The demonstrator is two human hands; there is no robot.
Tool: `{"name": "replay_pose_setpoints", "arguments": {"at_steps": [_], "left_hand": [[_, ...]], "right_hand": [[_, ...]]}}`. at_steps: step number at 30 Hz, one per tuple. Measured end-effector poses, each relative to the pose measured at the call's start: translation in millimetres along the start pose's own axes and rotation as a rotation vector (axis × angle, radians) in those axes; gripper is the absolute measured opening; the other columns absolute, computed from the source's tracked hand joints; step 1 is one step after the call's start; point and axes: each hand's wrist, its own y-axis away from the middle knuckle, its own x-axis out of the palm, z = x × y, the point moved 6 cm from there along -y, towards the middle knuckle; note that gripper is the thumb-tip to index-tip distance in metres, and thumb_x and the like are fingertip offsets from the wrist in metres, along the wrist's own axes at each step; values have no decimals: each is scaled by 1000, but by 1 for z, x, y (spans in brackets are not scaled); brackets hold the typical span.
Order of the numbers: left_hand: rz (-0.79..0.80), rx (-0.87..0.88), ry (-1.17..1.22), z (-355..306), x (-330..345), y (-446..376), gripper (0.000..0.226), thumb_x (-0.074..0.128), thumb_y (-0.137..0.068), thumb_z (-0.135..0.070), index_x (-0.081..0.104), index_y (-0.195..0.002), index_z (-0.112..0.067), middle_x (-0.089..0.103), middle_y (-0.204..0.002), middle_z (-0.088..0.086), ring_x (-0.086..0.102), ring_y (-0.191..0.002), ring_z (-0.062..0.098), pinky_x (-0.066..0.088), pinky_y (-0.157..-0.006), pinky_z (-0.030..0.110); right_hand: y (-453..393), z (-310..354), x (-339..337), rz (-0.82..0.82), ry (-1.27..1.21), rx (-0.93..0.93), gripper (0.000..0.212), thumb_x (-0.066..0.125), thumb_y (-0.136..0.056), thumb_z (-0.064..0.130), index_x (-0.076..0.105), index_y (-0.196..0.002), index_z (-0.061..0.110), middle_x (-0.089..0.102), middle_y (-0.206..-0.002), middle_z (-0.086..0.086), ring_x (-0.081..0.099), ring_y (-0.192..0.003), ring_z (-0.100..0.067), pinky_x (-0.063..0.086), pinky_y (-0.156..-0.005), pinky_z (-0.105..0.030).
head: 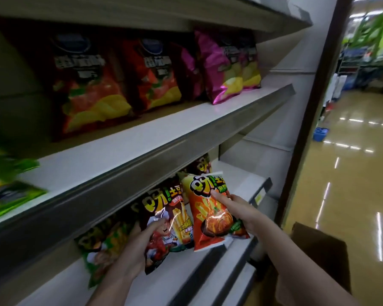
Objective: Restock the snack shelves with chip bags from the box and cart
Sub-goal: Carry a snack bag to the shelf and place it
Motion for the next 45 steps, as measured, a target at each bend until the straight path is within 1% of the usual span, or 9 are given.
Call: {"name": "replay_pose_setpoints", "arguments": {"at_steps": [5,10,15,23,28,34,37,42,45], "left_hand": [[21,59,32,3,41,-27,39,74,-74,-18,60,-110,-26,73,-105,11,70,-94,32,54,-87,45],[17,85,66,19,59,-42,48,76,-72,-17,60,-116,-25,74,-106,5,71,-96,27,53,-88,45],[-15,72,126,31,72,-55,45,71,-77,-14,59,-120,-18,72,-108,8,69,-98,25,52,-82,38],[-142,230,145,21,163,-152,77,85,-65,-27,51,-134,-25,67,-123,4,66,-110,26,48,-99,53],[-225,246,102,30,234,-221,82,90,-56,-41,56,-130,-29,68,-121,-2,65,-110,21,50,-96,50],[-305,231,24,32,273,-278,50,73,-84,-24,56,-131,-22,65,-123,-6,61,-112,13,50,-88,28],[-332,214,2,27,278,-302,49,70,-87,-20,54,-133,-20,63,-124,-5,60,-108,9,47,-79,19],[-381,124,-94,22,268,-339,55,71,-87,-23,51,-137,-15,61,-131,7,59,-117,23,49,-100,40],[-406,116,-133,17,268,-354,52,67,-90,-19,49,-138,-10,59,-130,4,57,-116,20,48,-95,33]], "right_hand": [[-8,-12,-47,-41,-20,17,58,71,-74,57,59,-113,16,75,-103,-8,72,-97,-29,54,-95,-46],[-14,-32,-66,-58,-71,37,48,69,-80,52,61,-112,17,75,-105,-8,72,-98,-27,53,-96,-45],[-37,-39,-88,-23,-117,46,65,72,-72,57,61,-119,13,74,-108,-9,71,-100,-27,53,-96,-45],[-120,-17,-177,22,-92,-81,70,74,-67,63,56,-123,25,75,-105,-1,73,-95,-21,55,-92,-42],[-161,-3,-251,-23,-5,-195,39,66,-75,52,60,-107,29,74,-97,5,73,-83,-9,57,-76,-25],[-190,-11,-287,34,45,-176,59,71,-71,54,56,-121,27,72,-108,3,71,-97,-15,56,-90,-38],[-203,-14,-293,63,80,-141,48,72,-73,54,53,-112,33,69,-109,6,68,-99,-14,54,-89,-38],[-217,-23,-300,76,39,-96,63,72,-72,52,52,-126,26,70,-113,3,68,-101,-16,54,-92,-40],[-223,-24,-302,119,21,-100,48,71,-77,43,55,-120,30,72,-107,5,71,-94,-12,57,-82,-31]]}}
